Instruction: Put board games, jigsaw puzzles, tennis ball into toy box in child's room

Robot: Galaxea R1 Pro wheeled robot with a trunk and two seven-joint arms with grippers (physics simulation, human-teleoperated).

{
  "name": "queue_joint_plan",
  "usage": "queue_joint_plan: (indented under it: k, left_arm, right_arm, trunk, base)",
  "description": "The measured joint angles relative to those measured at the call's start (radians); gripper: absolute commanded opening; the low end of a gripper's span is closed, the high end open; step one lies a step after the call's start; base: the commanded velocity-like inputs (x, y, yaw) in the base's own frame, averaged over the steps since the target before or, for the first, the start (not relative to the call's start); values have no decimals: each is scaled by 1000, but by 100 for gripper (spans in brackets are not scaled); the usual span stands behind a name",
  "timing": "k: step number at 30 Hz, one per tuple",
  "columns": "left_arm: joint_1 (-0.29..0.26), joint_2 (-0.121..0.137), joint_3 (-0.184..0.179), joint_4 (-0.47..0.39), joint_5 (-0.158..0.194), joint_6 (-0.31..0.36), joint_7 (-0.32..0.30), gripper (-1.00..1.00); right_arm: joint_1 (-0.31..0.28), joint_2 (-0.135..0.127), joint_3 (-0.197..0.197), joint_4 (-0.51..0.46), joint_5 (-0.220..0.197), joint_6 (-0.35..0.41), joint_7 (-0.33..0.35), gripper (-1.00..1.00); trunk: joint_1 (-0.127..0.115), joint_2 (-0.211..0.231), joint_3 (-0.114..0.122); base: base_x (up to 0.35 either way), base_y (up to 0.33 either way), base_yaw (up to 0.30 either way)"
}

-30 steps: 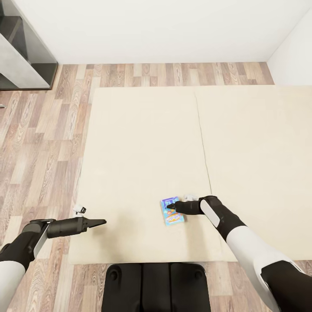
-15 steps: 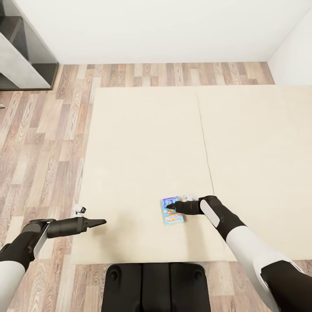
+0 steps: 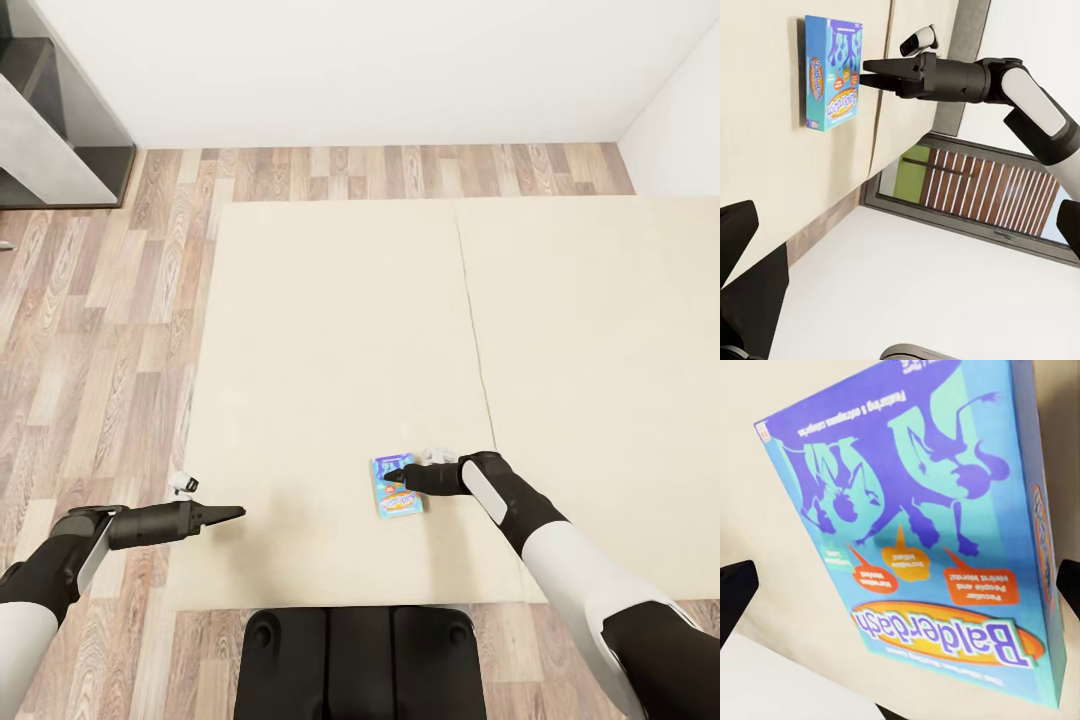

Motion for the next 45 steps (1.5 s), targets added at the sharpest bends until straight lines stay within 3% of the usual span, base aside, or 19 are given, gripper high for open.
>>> queue_joint_plan:
  k: [10, 17, 45]
  left_arm:
    - [0, 0, 0, 0, 0, -1, 0, 100]
    - [0, 1, 1, 0, 0, -1, 0, 100]
    - [0, 5, 1, 2, 0, -2, 0, 100]
  right_arm:
    - [0, 1, 0, 0, 5, -9, 0, 100]
    - [0, 1, 1, 0, 9, -84, 0, 100]
    - [0, 2, 2, 1, 11, -98, -8, 100]
  trunk:
    - [0, 0, 0]
    - [0, 0, 0]
    - [0, 0, 0]
  base:
    - [0, 0, 0]
    - [0, 0, 0]
    - [0, 0, 0]
